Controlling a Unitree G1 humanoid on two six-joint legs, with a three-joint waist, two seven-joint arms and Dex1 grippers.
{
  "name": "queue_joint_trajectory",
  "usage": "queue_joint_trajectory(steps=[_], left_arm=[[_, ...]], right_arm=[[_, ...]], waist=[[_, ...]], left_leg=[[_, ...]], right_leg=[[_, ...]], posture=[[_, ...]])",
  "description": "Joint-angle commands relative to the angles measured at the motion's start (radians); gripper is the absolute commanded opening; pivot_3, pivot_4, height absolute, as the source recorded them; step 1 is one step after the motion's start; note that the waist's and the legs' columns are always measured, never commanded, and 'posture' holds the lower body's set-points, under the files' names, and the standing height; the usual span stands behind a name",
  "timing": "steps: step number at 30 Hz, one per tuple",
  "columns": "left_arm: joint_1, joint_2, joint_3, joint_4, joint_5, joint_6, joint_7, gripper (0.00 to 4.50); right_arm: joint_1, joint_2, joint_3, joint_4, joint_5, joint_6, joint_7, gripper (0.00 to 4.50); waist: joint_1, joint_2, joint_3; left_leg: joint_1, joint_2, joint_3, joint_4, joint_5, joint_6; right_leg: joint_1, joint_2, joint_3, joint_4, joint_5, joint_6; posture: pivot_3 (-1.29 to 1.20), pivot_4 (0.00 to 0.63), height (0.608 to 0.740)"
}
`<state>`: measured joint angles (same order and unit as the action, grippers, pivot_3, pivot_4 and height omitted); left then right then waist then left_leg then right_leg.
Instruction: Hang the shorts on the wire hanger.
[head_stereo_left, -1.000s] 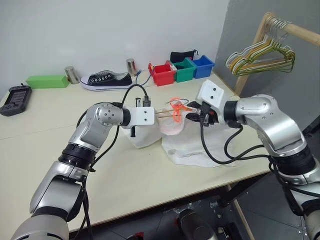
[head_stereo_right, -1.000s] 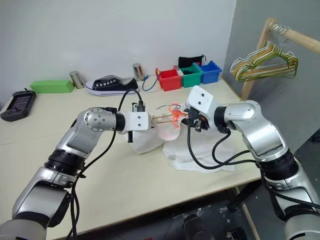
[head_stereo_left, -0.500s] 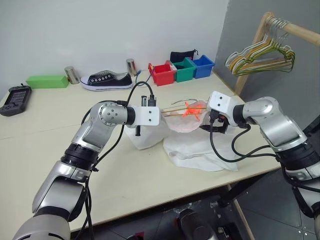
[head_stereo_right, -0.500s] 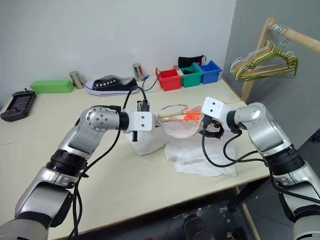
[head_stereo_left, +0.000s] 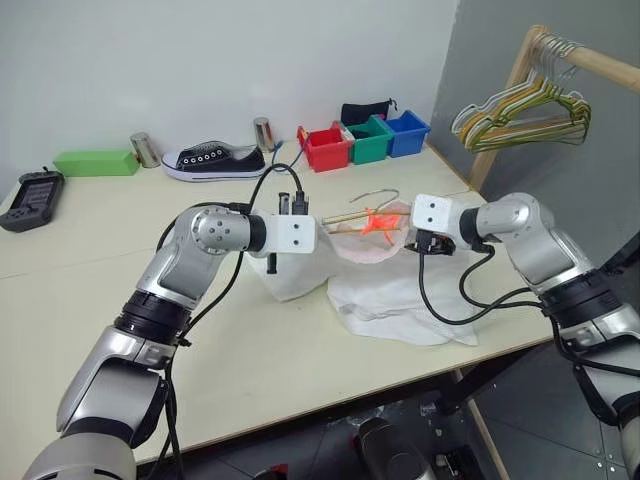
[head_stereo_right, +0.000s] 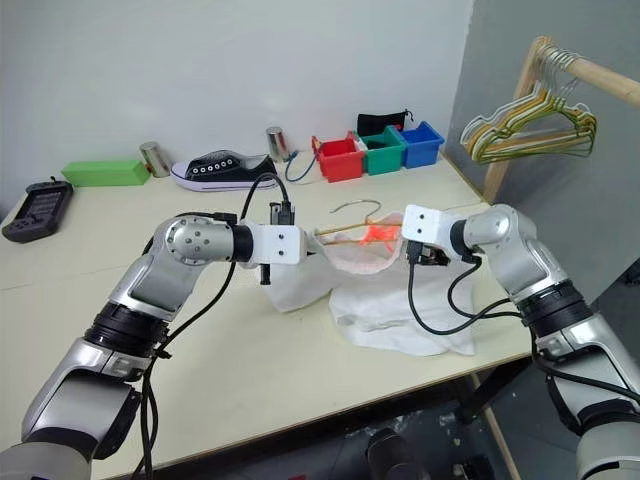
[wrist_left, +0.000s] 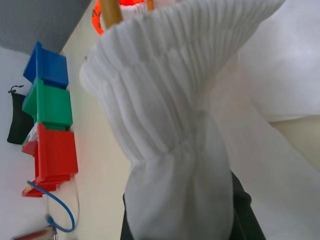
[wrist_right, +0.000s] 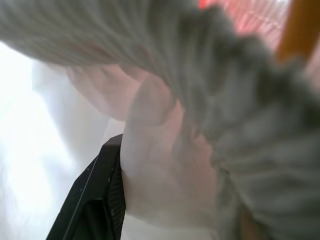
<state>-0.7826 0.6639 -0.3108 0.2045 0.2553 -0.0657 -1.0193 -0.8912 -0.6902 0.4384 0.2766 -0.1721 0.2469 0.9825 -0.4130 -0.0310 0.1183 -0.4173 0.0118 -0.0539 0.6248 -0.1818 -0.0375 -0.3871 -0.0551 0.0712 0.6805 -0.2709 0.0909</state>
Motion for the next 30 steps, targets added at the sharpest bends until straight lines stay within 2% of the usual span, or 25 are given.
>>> queue_joint_trajectory(steps=[1, 14, 16, 21, 30], left_arm=[[-0.023, 0.007, 0.022, -0.050, -0.017, -0.046, 0.004, 0.01], [-0.056, 0.008, 0.010, 0.024, 0.012, -0.121, 0.030, 0.01], [-0.060, 0.005, 0.008, 0.031, 0.015, -0.126, 0.033, 0.01], [-0.069, 0.008, 0.004, 0.056, 0.028, -0.154, 0.035, 0.01], [-0.071, 0.013, 0.000, 0.073, 0.044, -0.178, 0.034, 0.01]], right_arm=[[-0.030, -0.002, -0.044, 0.018, -0.015, -0.006, -0.004, 2.51], [0.004, -0.034, -0.083, -0.068, 0.024, 0.042, 0.063, 2.48], [0.011, -0.035, -0.089, -0.091, 0.033, 0.058, 0.080, 3.16], [0.010, -0.049, -0.094, -0.128, 0.023, 0.078, 0.091, 4.20], [-0.026, -0.062, -0.102, -0.107, 0.019, 0.080, 0.113, 4.20]], waist=[[0.000, 0.000, 0.000], [0.000, 0.000, 0.000], [-0.001, 0.000, 0.000], [-0.002, 0.000, 0.000], [-0.003, 0.000, 0.000]], left_leg=[[0.000, 0.000, 0.000, 0.000, 0.000, 0.000], [0.000, 0.000, 0.000, 0.000, 0.000, 0.000], [0.000, 0.000, 0.000, 0.001, 0.000, 0.000], [0.000, 0.000, -0.001, 0.001, 0.000, 0.000], [0.000, 0.000, 0.000, 0.001, 0.000, 0.000]], right_leg=[[0.000, 0.000, 0.000, 0.000, 0.000, 0.000], [0.000, 0.000, 0.000, 0.000, 0.000, 0.000], [0.000, 0.000, 0.000, 0.000, 0.000, 0.000], [0.001, 0.000, 0.000, 0.000, 0.000, 0.000], [0.001, 0.000, 0.000, 0.001, 0.000, 0.000]], posture=[[-0.28, 0.031, 0.740], [-0.31, 0.026, 0.740], [-0.31, 0.026, 0.740], [-0.31, 0.029, 0.740], [-0.31, 0.032, 0.740]])
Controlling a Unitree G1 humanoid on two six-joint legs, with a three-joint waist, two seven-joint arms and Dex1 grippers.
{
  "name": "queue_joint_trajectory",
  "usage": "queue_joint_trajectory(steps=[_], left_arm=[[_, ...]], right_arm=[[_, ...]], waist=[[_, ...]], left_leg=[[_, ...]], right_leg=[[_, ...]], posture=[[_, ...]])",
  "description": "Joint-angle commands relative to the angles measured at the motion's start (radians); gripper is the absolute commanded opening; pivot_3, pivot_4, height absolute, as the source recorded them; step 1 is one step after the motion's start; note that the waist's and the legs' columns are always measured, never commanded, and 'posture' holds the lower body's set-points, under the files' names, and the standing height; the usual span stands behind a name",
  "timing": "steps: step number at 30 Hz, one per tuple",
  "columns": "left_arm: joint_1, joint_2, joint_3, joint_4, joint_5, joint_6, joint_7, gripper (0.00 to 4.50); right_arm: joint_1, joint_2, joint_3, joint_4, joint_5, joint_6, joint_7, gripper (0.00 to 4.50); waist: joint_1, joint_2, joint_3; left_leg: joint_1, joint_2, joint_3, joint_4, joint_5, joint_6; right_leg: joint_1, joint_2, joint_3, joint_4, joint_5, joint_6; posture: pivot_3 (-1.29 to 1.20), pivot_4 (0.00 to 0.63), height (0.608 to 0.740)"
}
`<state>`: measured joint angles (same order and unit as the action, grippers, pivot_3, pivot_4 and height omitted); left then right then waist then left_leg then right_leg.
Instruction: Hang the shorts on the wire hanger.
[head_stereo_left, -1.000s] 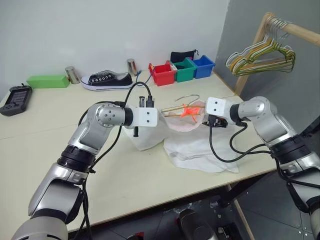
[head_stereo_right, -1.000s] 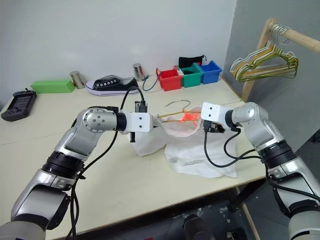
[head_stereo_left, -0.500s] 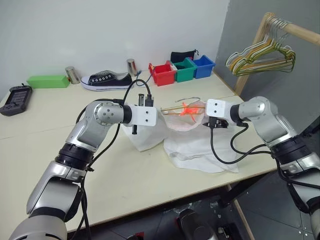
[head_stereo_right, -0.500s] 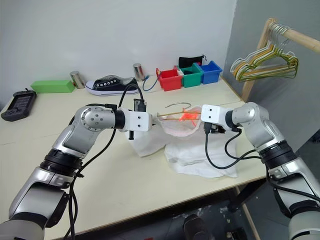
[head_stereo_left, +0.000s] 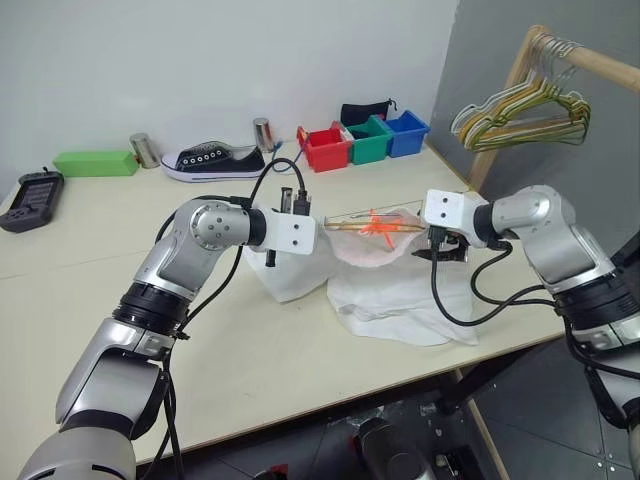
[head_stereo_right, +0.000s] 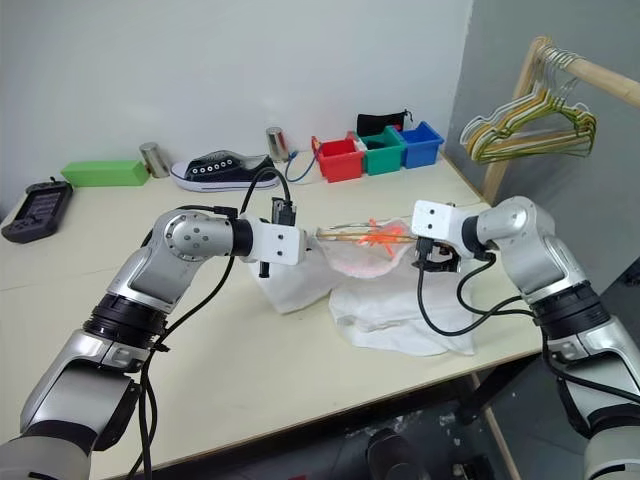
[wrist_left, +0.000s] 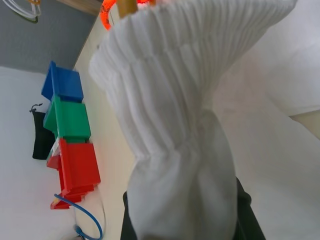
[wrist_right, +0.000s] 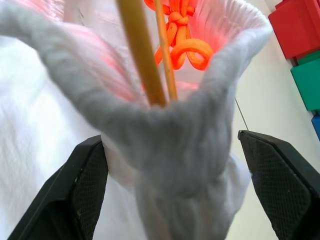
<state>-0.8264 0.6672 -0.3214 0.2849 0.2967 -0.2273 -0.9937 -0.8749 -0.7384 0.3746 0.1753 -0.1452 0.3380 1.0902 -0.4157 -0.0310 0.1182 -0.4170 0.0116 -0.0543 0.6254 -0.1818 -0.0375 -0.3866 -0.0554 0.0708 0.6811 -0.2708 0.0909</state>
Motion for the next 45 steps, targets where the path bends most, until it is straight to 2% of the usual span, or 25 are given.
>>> queue_joint_trajectory(steps=[1, 7, 8, 9, 12, 16, 17, 20, 25, 33, 35, 37, 45], left_arm=[[-0.029, 0.008, 0.013, -0.006, 0.001, -0.014, 0.009, 0.01], [-0.032, 0.005, 0.019, -0.013, -0.004, -0.006, 0.008, 0.01], [-0.032, 0.006, 0.019, -0.014, -0.004, -0.005, 0.007, 0.01], [-0.032, 0.006, 0.019, -0.014, -0.004, -0.005, 0.007, 0.01], [-0.034, 0.006, 0.020, -0.012, -0.005, -0.005, 0.007, 0.01], [-0.040, 0.007, 0.021, -0.007, -0.004, -0.006, 0.008, 0.01], [-0.040, 0.006, 0.021, -0.007, -0.004, -0.006, 0.008, 0.01], [-0.041, 0.007, 0.020, -0.005, -0.002, -0.008, 0.009, 0.01], [-0.046, 0.008, 0.018, 0.004, 0.000, -0.015, 0.009, 0.01], [-0.063, 0.006, 0.013, 0.031, 0.002, -0.036, 0.009, 0.01], [-0.066, 0.004, 0.018, 0.036, -0.013, -0.041, 0.000, 0.69], [-0.070, 0.003, 0.028, 0.040, -0.033, -0.031, -0.012, 0.95], [-0.061, 0.024, 0.091, 0.017, -0.159, 0.021, -0.079, 2.83]], right_arm=[[-0.044, -0.014, -0.037, -0.002, -0.009, -0.014, 0.008, 4.20], [-0.031, -0.007, -0.019, 0.032, -0.026, -0.044, 0.002, 4.20], [-0.031, -0.006, -0.016, 0.045, -0.034, -0.054, -0.004, 3.83], [-0.032, -0.005, -0.015, 0.057, -0.040, -0.064, -0.008, 3.76], [-0.038, 0.001, -0.014, 0.087, -0.062, -0.090, -0.022, 2.99], [-0.046, 0.005, -0.010, 0.116, -0.089, -0.127, -0.030, 2.22], [-0.046, 0.006, -0.011, 0.119, -0.092, -0.131, -0.030, 1.69], [-0.045, 0.010, -0.016, 0.122, -0.096, -0.134, -0.030, 1.21], [-0.049, 0.014, -0.025, 0.127, -0.106, -0.138, -0.030, 0.01], [-0.042, 0.021, -0.033, 0.115, -0.106, -0.124, -0.026, 0.01], [-0.038, 0.025, -0.038, 0.105, -0.101, -0.112, -0.027, 0.00], [-0.035, 0.030, -0.043, 0.097, -0.095, -0.098, -0.030, 0.00], [0.033, 0.025, -0.074, 0.025, -0.079, -0.028, -0.038, 0.00]], waist=[[0.000, 0.000, 0.000], [0.000, 0.000, 0.000], [0.000, 0.000, 0.000], [0.001, 0.000, 0.000], [0.001, 0.000, 0.000], [0.001, 0.000, 0.000], [0.001, 0.000, 0.000], [0.001, 0.000, 0.000], [0.001, 0.000, 0.000], [0.000, 0.000, 0.000], [0.000, 0.000, 0.000], [0.000, 0.000, 0.000], [0.001, 0.000, 0.000]], left_leg=[[0.000, 0.000, 0.000, 0.000, 0.000, 0.000], [0.000, 0.000, 0.000, 0.000, 0.000, 0.000], [0.000, 0.000, 0.000, 0.000, 0.000, 0.000], [0.000, 0.000, 0.000, 0.000, 0.000, 0.000], [0.000, 0.000, 0.000, 0.000, 0.000, 0.000], [0.000, 0.000, 0.000, 0.000, 0.000, 0.000], [0.000, 0.000, 0.000, 0.000, 0.000, 0.000], [0.000, 0.000, 0.000, 0.000, 0.000, 0.000], [0.000, 0.000, 0.000, 0.000, 0.000, 0.000], [0.000, 0.000, 0.000, 0.000, 0.000, 0.000], [0.000, 0.000, 0.000, 0.000, 0.000, 0.000], [0.000, 0.000, 0.000, 0.000, 0.000, 0.000], [0.000, 0.000, -0.001, 0.000, 0.000, 0.000]], right_leg=[[0.000, 0.000, 0.000, 0.000, 0.000, 0.000], [0.000, 0.000, 0.000, 0.000, 0.000, 0.000], [0.000, 0.000, 0.000, 0.000, 0.000, 0.000], [0.000, 0.000, 0.000, 0.000, 0.000, 0.000], [0.000, 0.000, 0.000, 0.000, 0.000, 0.000], [0.000, 0.000, 0.000, 0.000, 0.000, 0.000], [0.000, 0.000, 0.000, 0.000, 0.000, 0.000], [0.000, 0.000, 0.000, 0.000, 0.000, 0.000], [0.000, 0.000, 0.000, 0.000, 0.000, 0.000], [0.000, 0.000, 0.000, 0.000, 0.000, 0.000], [0.000, 0.000, 0.000, 0.000, 0.000, 0.000], [0.000, 0.000, 0.000, 0.000, 0.000, 0.000], [0.000, 0.000, 0.000, 0.001, 0.000, 0.000]], posture=[[-0.31, 0.032, 0.740], [-0.31, 0.033, 0.740], [-0.31, 0.034, 0.740], [-0.31, 0.034, 0.740], [-0.30, 0.035, 0.740], [-0.30, 0.037, 0.740], [-0.30, 0.037, 0.740], [-0.30, 0.038, 0.740], [-0.31, 0.040, 0.740], [-0.31, 0.039, 0.740], [-0.31, 0.039, 0.740], [-0.31, 0.038, 0.740], [-0.31, 0.024, 0.740]])
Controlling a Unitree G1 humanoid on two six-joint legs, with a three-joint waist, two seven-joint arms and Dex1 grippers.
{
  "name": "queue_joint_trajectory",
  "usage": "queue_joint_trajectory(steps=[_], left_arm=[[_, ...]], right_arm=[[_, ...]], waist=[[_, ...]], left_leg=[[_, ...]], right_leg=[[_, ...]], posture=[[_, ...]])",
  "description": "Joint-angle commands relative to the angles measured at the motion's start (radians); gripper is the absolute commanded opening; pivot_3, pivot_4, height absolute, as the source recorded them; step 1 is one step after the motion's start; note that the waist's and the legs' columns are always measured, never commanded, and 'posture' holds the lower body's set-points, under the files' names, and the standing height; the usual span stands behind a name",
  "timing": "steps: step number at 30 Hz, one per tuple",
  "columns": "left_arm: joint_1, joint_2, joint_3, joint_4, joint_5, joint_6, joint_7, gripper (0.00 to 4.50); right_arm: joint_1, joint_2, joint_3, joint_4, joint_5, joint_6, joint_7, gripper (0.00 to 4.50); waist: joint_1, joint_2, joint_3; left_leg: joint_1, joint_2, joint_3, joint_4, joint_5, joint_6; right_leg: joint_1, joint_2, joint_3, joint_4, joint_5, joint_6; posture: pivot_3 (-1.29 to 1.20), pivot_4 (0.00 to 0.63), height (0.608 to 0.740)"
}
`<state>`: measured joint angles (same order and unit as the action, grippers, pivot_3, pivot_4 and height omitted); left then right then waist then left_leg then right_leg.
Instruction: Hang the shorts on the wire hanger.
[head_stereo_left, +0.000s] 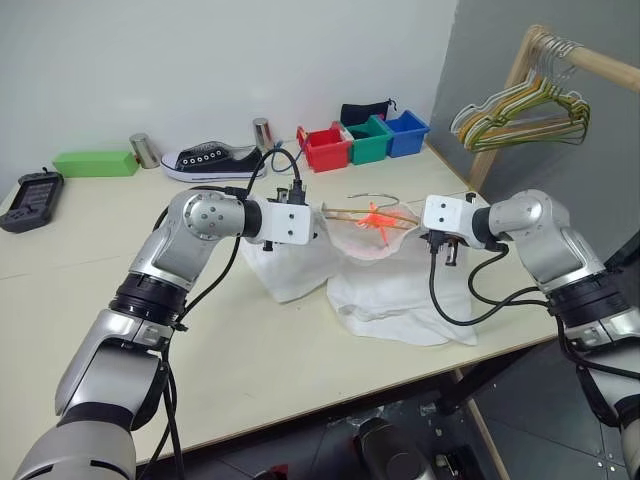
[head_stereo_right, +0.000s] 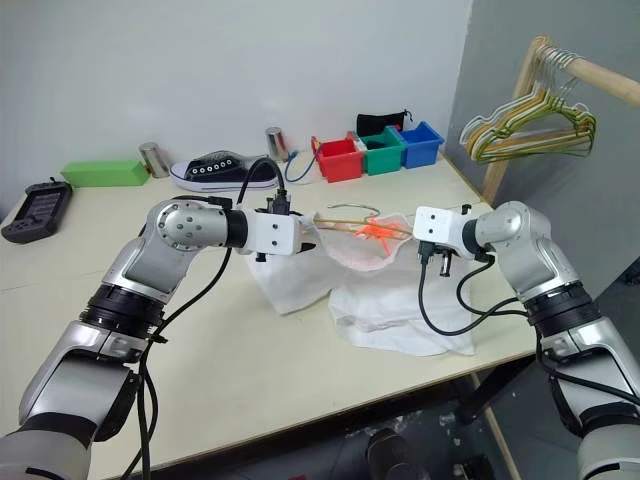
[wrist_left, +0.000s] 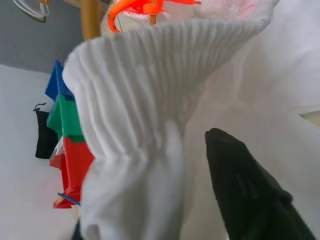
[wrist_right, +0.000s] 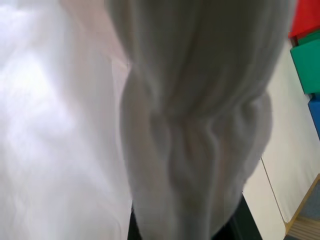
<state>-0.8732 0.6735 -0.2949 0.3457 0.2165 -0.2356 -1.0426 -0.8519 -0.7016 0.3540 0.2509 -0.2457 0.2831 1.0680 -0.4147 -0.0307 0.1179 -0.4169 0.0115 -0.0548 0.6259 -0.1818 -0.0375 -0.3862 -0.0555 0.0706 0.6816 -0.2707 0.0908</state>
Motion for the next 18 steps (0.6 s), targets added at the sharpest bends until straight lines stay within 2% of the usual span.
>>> queue_joint_trajectory(steps=[1, 7, 11, 18], left_arm=[[-0.017, 0.020, 0.076, -0.051, -0.100, 0.038, -0.038, 3.05], [-0.058, 0.000, 0.166, -0.099, -0.238, 0.119, -0.039, 4.41], [-0.063, 0.017, 0.197, -0.125, -0.281, 0.190, -0.050, 4.47], [0.002, 0.039, 0.243, -0.188, -0.349, 0.369, -0.039, 4.47]], right_arm=[[0.019, -0.013, -0.058, -0.060, 0.024, 0.037, -0.016, 0.00], [0.089, 0.011, -0.095, -0.129, 0.057, 0.135, -0.044, 0.00], [0.137, 0.038, -0.127, -0.175, 0.087, 0.222, -0.073, 0.00], [0.263, 0.137, -0.292, -0.390, 0.183, 0.631, -0.221, 0.00]], waist=[[0.000, 0.000, 0.000], [0.000, 0.000, -0.001], [-0.001, 0.000, -0.001], [-0.002, 0.002, -0.003]], left_leg=[[0.000, 0.000, 0.000, 0.000, 0.000, 0.000], [0.000, 0.000, 0.000, 0.000, 0.000, 0.000], [0.000, 0.000, -0.001, 0.001, 0.000, 0.000], [0.000, 0.000, -0.002, 0.002, 0.000, 0.000]], right_leg=[[0.000, 0.000, 0.000, 0.000, 0.000, 0.000], [0.000, 0.000, 0.000, 0.000, 0.000, 0.000], [0.001, 0.000, -0.001, 0.000, 0.000, 0.000], [0.001, 0.000, -0.001, 0.001, 0.000, 0.000]], posture=[[-0.31, 0.024, 0.740], [-0.32, 0.013, 0.740], [-0.33, 0.011, 0.740], [-0.35, 0.013, 0.740]])
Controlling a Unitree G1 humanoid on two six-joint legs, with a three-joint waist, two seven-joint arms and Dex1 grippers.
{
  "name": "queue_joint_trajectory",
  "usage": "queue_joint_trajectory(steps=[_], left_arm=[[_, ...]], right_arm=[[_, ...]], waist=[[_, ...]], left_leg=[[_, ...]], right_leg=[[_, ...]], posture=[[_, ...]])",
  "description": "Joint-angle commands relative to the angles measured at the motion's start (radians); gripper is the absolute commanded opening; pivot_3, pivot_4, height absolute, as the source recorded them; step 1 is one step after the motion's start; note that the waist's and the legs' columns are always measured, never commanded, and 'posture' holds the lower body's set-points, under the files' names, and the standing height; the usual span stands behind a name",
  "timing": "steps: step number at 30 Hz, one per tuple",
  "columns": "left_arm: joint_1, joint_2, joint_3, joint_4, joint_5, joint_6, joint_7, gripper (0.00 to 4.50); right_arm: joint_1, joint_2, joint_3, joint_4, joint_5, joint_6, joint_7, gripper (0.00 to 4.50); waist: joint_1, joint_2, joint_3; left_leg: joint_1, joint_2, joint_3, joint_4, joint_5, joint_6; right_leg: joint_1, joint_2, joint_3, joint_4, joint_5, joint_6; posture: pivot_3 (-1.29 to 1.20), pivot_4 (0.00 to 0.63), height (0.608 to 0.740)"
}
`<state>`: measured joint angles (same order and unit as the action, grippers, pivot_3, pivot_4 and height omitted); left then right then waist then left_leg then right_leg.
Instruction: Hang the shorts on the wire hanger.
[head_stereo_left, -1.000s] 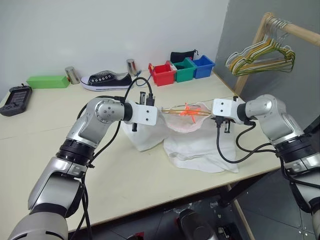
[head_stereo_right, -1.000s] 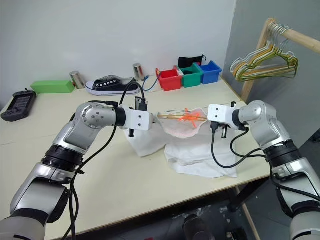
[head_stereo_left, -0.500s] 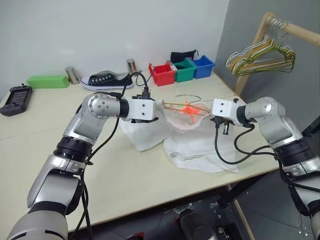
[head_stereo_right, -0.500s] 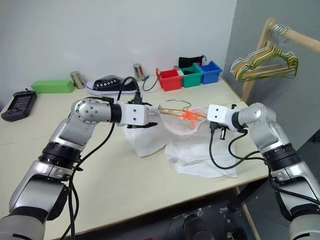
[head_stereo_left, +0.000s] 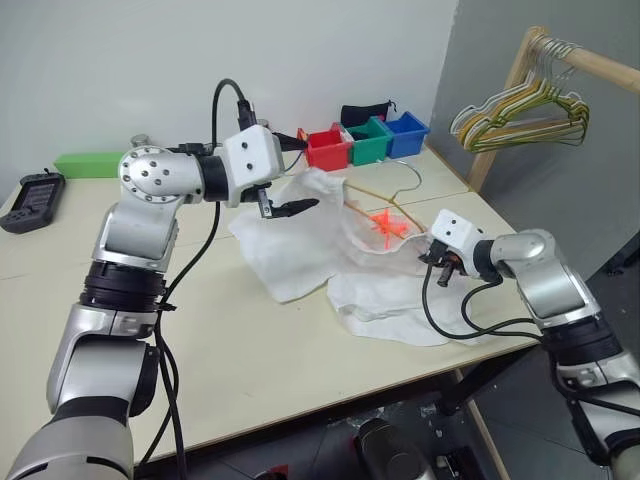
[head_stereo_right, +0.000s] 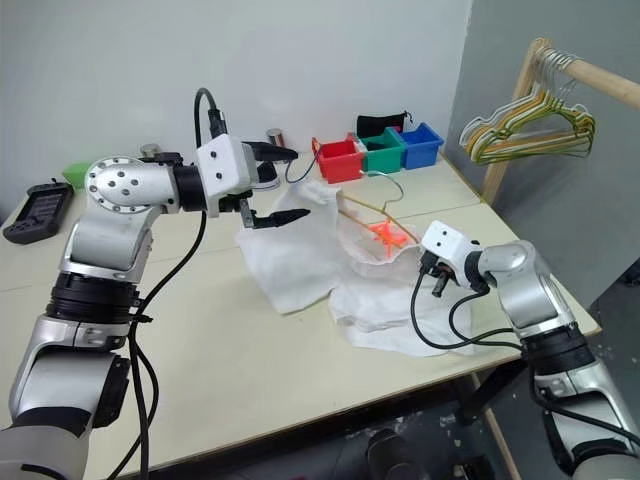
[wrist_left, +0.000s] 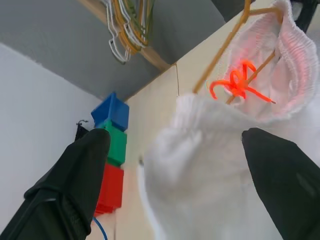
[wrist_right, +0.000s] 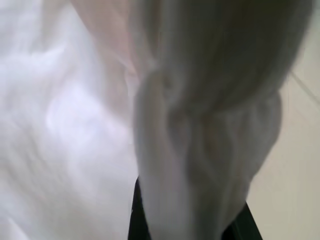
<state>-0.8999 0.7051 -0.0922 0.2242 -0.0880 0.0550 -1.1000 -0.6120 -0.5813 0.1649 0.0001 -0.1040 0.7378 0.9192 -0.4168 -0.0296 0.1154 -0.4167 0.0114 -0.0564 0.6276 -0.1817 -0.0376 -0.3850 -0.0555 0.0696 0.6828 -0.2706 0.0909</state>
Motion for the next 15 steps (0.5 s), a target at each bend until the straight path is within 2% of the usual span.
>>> queue_joint_trajectory(steps=[1, 5, 9, 15], left_arm=[[0.050, -0.005, 0.044, -0.103, -0.065, 0.116, 0.026, 4.47], [0.105, -0.094, 0.044, -0.249, -0.148, 0.257, 0.091, 4.47], [0.148, -0.209, -0.018, -0.359, -0.177, 0.328, 0.147, 4.47], [0.117, -0.381, -0.101, -0.355, -0.176, 0.320, 0.215, 4.47]], right_arm=[[0.049, 0.029, -0.130, -0.191, 0.055, 0.250, -0.092, 0.00], [0.131, 0.082, -0.246, -0.339, 0.079, 0.512, -0.192, 0.00], [0.175, 0.142, -0.391, -0.399, 0.056, 0.704, -0.313, 0.00], [0.198, 0.190, -0.526, -0.470, 0.037, 0.862, -0.440, 0.00]], waist=[[0.001, 0.001, 0.000], [0.008, 0.000, -0.002], [0.009, 0.001, -0.008], [-0.012, 0.012, -0.018]], left_leg=[[0.000, 0.000, 0.000, 0.000, 0.000, 0.000], [-0.001, 0.000, -0.001, 0.000, 0.000, 0.000], [-0.001, -0.001, -0.002, 0.002, 0.000, 0.000], [0.000, -0.001, -0.001, 0.000, 0.000, 0.000]], right_leg=[[0.000, 0.000, 0.000, 0.000, 0.000, 0.000], [0.001, 0.000, -0.001, -0.001, 0.000, 0.000], [0.002, -0.001, -0.001, -0.001, 0.000, 0.000], [0.002, 0.000, -0.001, -0.002, 0.000, 0.000]], posture=[[-0.36, 0.013, 0.740], [-0.37, 0.009, 0.740], [-0.41, 0.011, 0.740], [-0.45, 0.019, 0.740]])
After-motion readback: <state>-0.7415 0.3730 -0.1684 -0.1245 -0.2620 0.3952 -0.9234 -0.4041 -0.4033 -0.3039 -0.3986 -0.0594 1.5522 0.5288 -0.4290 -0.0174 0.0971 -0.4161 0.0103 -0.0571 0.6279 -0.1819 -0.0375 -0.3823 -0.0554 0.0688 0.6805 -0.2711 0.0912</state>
